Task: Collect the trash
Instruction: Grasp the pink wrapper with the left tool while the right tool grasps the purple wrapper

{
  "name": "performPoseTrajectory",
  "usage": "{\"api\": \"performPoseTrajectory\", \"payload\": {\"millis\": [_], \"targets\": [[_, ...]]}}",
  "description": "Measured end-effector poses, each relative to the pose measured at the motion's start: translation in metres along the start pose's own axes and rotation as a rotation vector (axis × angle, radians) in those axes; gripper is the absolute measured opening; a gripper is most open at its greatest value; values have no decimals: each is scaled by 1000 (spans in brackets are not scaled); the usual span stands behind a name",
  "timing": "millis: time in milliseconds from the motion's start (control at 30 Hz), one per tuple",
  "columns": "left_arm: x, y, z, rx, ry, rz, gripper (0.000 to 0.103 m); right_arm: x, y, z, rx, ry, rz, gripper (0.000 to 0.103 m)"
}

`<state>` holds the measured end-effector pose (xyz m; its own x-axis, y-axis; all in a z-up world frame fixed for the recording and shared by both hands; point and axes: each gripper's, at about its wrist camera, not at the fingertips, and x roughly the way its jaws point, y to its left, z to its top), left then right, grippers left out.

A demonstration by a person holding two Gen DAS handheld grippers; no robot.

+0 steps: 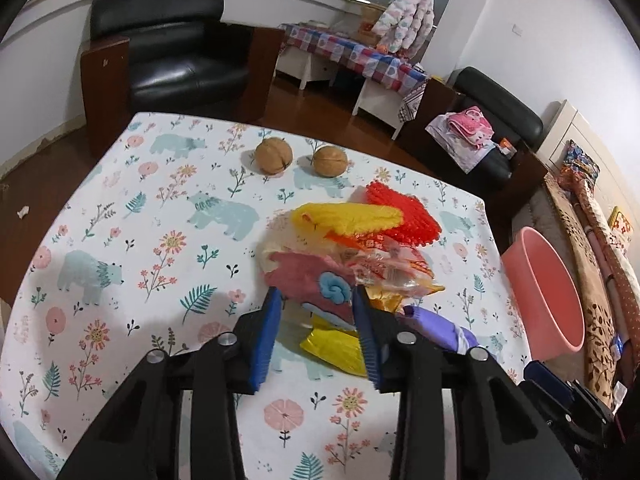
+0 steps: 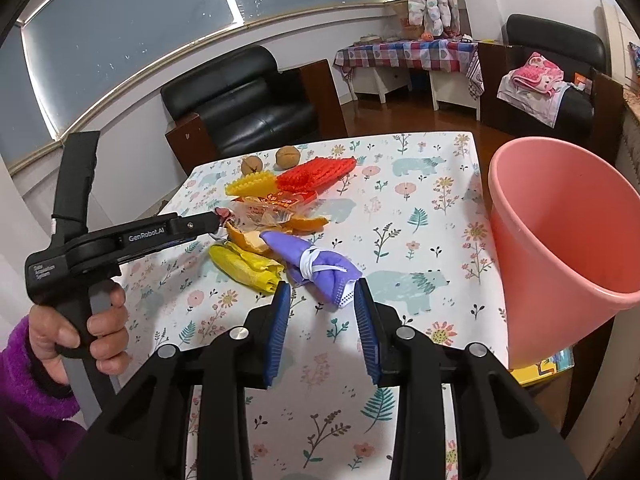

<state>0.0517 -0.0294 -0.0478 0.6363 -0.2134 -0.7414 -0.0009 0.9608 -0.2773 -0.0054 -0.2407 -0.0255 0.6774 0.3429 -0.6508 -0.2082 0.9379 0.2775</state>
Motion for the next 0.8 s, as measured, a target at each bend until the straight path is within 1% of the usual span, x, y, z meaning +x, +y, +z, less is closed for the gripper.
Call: {"api": "performPoseTrajectory", "payload": {"millis": [67,167,333,433,500,533,567,700,800], "targets": [[1,2,-1,11,4,-2,18,3,0,1,1,6,3,34],[1,6,-2,22,7,-8,8,8,2,3,-4,14,7,34],[-12,17,-3,30,-17,-9,4,16,4,10,-12,23,11,34],[-18,26,-3,26,-19,-6,3,26,3,14,-14,52,14,34],[-21,31,-5,22,-17,-7,2,33,3,16,-18,71,13,37],[-22,34,-6,19,-14,-9,2,36,3,17,-21,78,13,43],[-23,36,-7,18,-14,-11,2,38,3,18,-26,82,10,44],[-26,42,-10,18,-14,-20,2,50,1,21,-39,109,-6,46],[-28,45,-12,16,-11,-23,2,61,-5,23,-22,161,-1,46]]}}
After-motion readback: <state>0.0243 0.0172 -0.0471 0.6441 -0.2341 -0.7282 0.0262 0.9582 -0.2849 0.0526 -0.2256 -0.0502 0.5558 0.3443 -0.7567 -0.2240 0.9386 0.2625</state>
